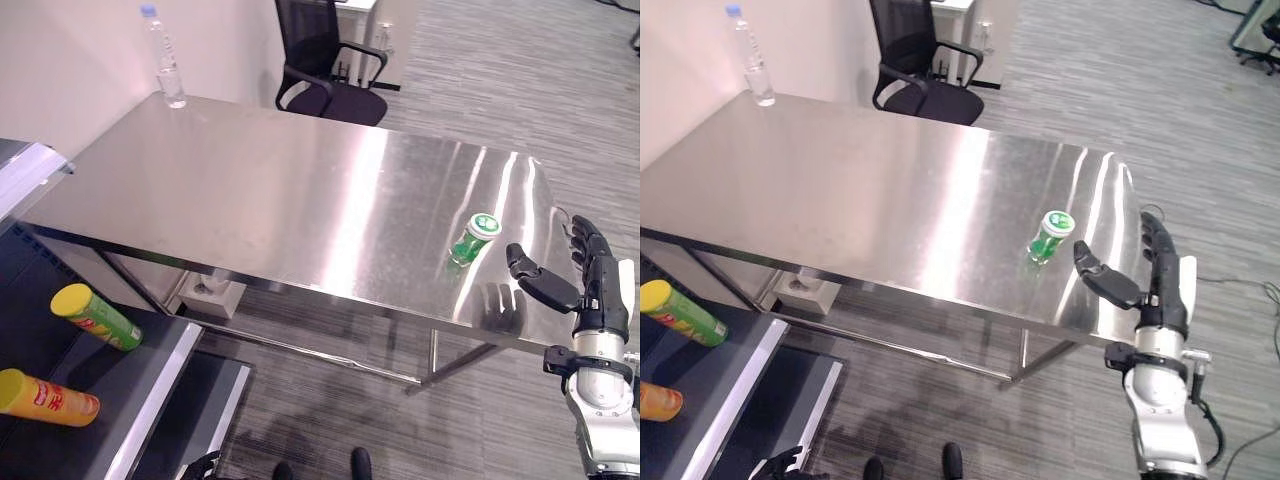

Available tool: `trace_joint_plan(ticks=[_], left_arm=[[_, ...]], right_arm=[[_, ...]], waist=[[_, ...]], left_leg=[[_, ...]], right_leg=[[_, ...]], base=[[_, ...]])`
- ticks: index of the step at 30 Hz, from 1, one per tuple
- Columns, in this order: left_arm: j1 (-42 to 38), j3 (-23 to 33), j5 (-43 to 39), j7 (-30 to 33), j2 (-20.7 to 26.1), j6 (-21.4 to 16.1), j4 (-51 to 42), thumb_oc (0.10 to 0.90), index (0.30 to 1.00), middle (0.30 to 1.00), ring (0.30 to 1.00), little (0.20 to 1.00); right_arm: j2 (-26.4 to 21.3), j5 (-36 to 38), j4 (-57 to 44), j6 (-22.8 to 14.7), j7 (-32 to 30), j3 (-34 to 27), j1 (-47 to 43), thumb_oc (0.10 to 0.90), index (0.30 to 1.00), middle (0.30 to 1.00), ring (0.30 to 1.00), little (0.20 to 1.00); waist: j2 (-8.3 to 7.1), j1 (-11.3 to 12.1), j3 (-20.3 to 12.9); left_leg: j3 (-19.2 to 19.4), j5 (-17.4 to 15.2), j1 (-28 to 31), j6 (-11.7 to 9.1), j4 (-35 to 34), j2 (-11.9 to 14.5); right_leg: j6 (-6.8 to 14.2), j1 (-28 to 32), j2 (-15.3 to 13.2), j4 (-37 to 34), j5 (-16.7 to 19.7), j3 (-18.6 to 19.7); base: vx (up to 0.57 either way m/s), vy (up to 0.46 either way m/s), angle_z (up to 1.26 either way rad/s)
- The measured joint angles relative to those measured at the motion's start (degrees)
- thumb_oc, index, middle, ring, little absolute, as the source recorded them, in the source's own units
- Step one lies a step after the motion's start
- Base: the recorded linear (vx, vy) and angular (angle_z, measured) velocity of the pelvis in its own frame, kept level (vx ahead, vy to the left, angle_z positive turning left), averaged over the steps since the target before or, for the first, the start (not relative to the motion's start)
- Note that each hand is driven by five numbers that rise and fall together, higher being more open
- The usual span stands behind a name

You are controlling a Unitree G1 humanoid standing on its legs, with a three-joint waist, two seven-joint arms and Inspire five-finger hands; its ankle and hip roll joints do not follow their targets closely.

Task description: Put the goods on the table back onto the shelves and tidy them up.

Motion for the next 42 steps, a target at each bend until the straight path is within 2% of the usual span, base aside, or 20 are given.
trace_joint_plan(ticks=[8,19,25,28,29,30,31,32,42], left_arm=[[0.23,0.03,-0.01,0.00,0.16,-0.03,0.47,0.800,0.900,0.900,0.900,0.900],[-0.37,-0.41,-0.19,-0.01,0.50,-0.03,-0.15,0.800,0.900,0.900,0.900,0.900],[-0.51,-0.41,-0.24,-0.01,0.51,-0.05,-0.17,0.800,0.900,0.900,0.900,0.900],[-0.70,-0.42,-0.25,-0.01,0.51,-0.05,-0.19,0.800,0.900,0.900,0.900,0.900],[-0.70,-0.41,-0.24,-0.01,0.53,-0.05,-0.22,0.800,0.900,0.900,0.900,0.900],[-0.73,-0.41,-0.24,-0.01,0.54,-0.05,-0.22,0.800,0.900,0.900,0.900,0.900],[-0.76,-0.42,-0.24,-0.01,0.54,-0.05,-0.20,0.800,0.900,0.900,0.900,0.900],[-0.78,-0.42,-0.24,-0.01,0.55,-0.05,-0.13,0.800,0.900,0.900,0.900,0.900],[-0.85,-0.43,-0.22,0.01,0.71,-0.05,-1.53,0.800,0.900,0.900,0.900,0.900]], right_arm=[[-2.12,-0.15,5.78,0.99,0.30,1.81,-2.24,0.800,0.900,0.900,0.900,0.900],[-4.30,0.24,8.69,1.79,0.72,5.16,-7.50,0.800,0.900,0.900,0.900,0.900],[-4.31,0.72,8.69,1.88,1.18,5.44,-7.97,0.800,0.900,0.900,0.900,0.900],[-4.31,0.69,8.69,1.92,1.17,5.45,-8.52,0.800,0.900,0.900,0.900,0.900],[-4.31,0.69,8.69,1.92,1.17,5.45,-8.52,0.638,0.658,0.658,0.658,0.658],[-4.31,0.68,8.69,1.92,1.17,5.45,-8.54,0.424,0.335,0.335,0.335,0.335],[-4.31,0.63,8.69,1.92,1.17,5.45,-8.71,0.424,0.335,0.335,0.335,0.335],[-4.30,0.59,8.69,1.92,1.15,5.45,-8.89,0.400,0.300,0.300,0.300,0.300],[-4.31,-1.14,8.69,1.96,-0.04,4.94,-8.90,0.400,0.300,0.300,0.300,0.300]], waist=[[-0.82,1.19,1.18],[-0.44,1.71,3.95],[-0.45,2.82,3.98],[-0.59,3.02,4.09],[-0.63,3.02,4.12],[-0.67,3.01,4.14],[-0.76,3.12,4.27],[-0.84,3.12,4.50],[-0.86,3.10,4.55]], left_leg=[[-1.71,0.28,-1.05,-0.41,-0.02,0.05],[-3.72,0.94,-3.52,-0.86,0.03,0.14],[-4.40,1.03,-4.19,-0.88,0.04,0.11],[-5.12,1.03,-4.34,-0.89,0.04,0.04],[-5.29,1.04,-4.32,-0.89,0.04,0.03],[-5.34,1.04,-4.32,-0.89,0.04,0.04],[-5.40,1.04,-4.32,-0.90,0.03,0.04],[-5.73,1.08,-4.35,-0.95,0.04,-0.01],[-6.49,1.08,-4.14,-0.98,0.04,0.00]], right_leg=[[0.01,-0.21,-0.13,-0.03,-0.29,-2.01],[-0.09,-1.83,-0.08,-0.02,-0.22,-3.95],[-0.14,-2.27,-0.08,-0.02,-0.27,-4.18],[-0.23,-2.04,-0.18,-0.02,-0.46,-5.44],[-0.17,-1.95,-0.18,-0.02,-0.53,-5.54],[-0.17,-1.94,-0.18,-0.02,-0.53,-5.56],[-0.19,-1.91,-0.18,-0.02,-0.56,-5.60],[-0.22,-1.82,-0.20,-0.03,-0.62,-5.77],[-0.79,-1.24,-0.24,-0.02,-1.06,-6.82]], base=[[0.01,-0.039,0.10],[0.00,-0.027,0.10],[0.02,-0.014,0.05],[0.03,-0.015,0.12],[0.01,-0.003,0.09],[0.01,-0.003,0.05],[0.03,-0.013,0.06],[0.03,-0.011,0.07],[0.02,-0.001,0.05]])
